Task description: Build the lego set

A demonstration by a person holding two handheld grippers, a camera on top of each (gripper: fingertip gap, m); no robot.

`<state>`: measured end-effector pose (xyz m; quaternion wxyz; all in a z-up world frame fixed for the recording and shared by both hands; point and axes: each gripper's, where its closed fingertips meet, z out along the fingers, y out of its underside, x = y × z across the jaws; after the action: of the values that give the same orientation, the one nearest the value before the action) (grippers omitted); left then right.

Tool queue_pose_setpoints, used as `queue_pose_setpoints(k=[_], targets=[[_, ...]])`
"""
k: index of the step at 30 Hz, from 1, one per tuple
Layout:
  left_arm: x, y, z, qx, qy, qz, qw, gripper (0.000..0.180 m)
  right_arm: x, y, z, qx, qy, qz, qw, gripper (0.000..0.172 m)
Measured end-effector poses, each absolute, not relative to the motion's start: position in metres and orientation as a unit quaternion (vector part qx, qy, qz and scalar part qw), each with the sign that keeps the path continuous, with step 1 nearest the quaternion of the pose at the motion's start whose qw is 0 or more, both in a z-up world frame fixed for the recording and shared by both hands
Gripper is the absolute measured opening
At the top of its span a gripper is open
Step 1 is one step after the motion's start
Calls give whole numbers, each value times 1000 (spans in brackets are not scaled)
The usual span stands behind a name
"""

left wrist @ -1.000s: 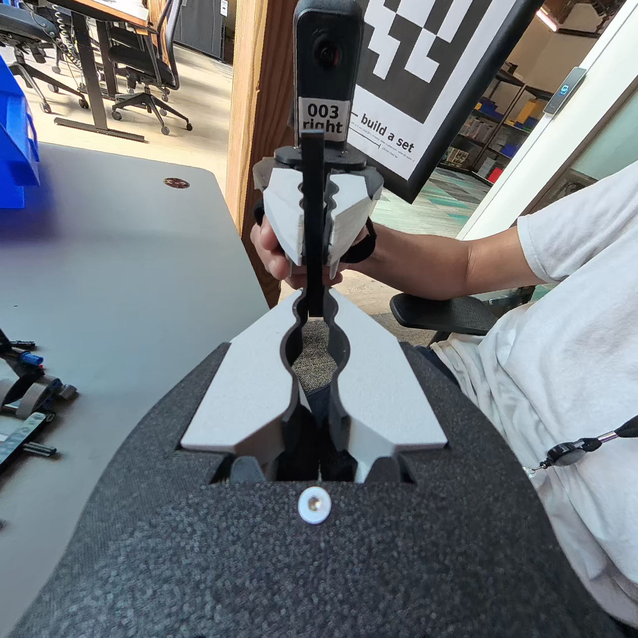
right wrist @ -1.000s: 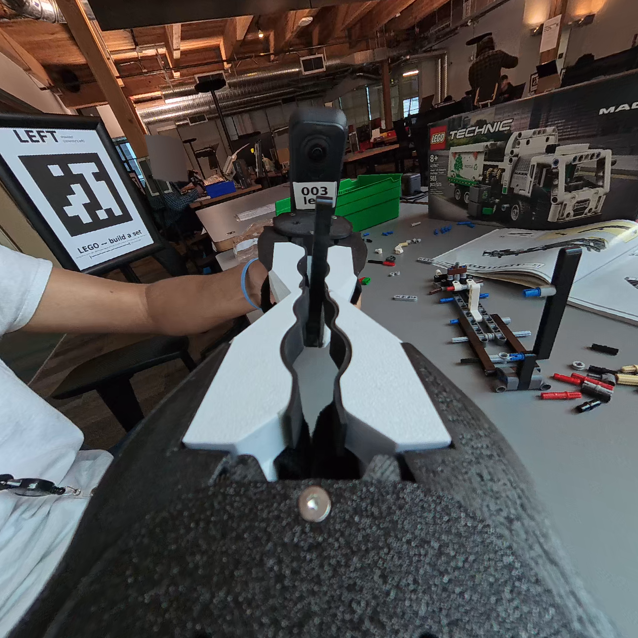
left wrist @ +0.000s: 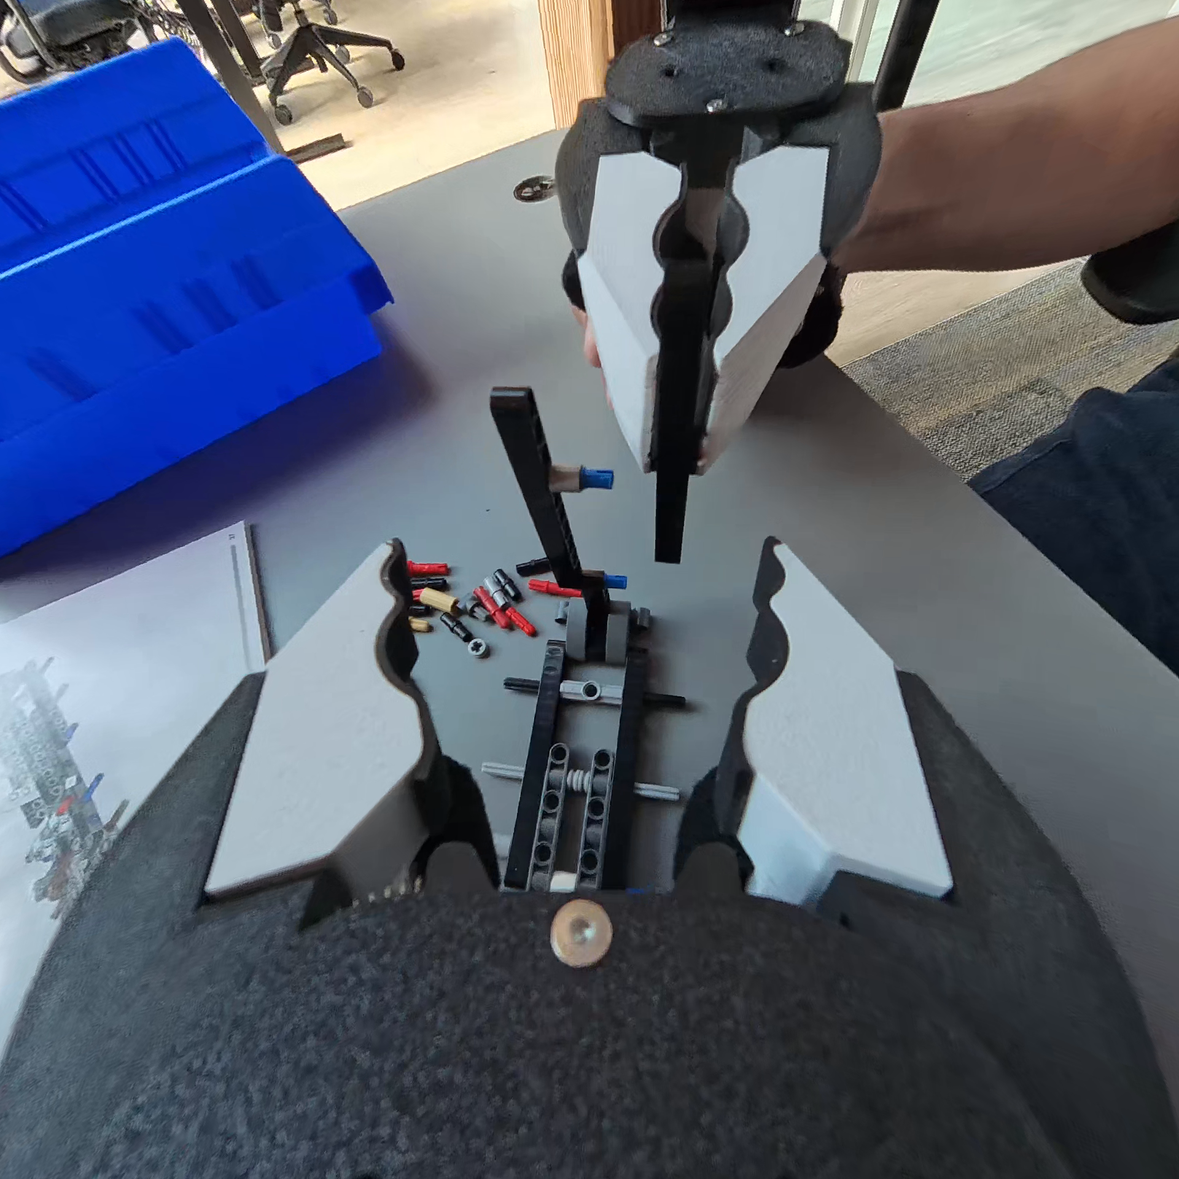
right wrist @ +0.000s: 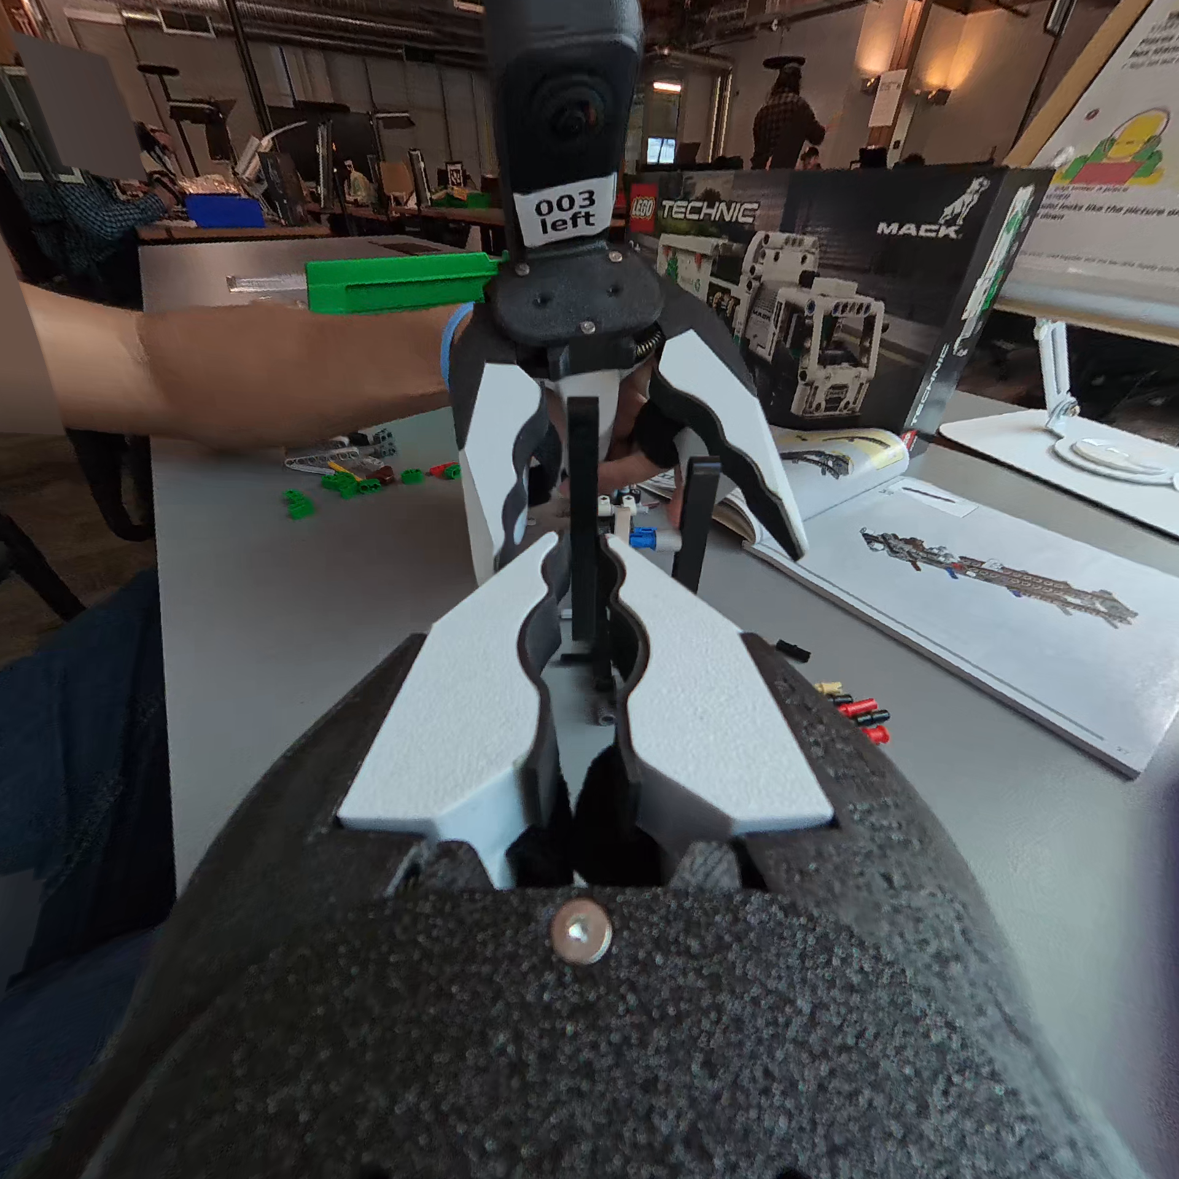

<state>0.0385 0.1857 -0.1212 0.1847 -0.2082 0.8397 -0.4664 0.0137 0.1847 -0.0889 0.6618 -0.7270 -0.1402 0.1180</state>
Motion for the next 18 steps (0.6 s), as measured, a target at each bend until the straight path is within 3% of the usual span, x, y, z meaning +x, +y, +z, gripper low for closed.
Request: queue_pose_setpoints(k=[5, 9, 18], targets=[[42, 185, -135, -185, 855, -429, 226, 85, 15, 187, -92, -732, -154, 116, 654, 6], [41, 192, -126, -189, 856, -413, 248, 81, 9, 184, -85, -729, -116, 179, 651, 6], [5, 177, -77, -187, 820, -510, 180, 48, 0, 183, -61, -686, -119, 162, 699, 6]])
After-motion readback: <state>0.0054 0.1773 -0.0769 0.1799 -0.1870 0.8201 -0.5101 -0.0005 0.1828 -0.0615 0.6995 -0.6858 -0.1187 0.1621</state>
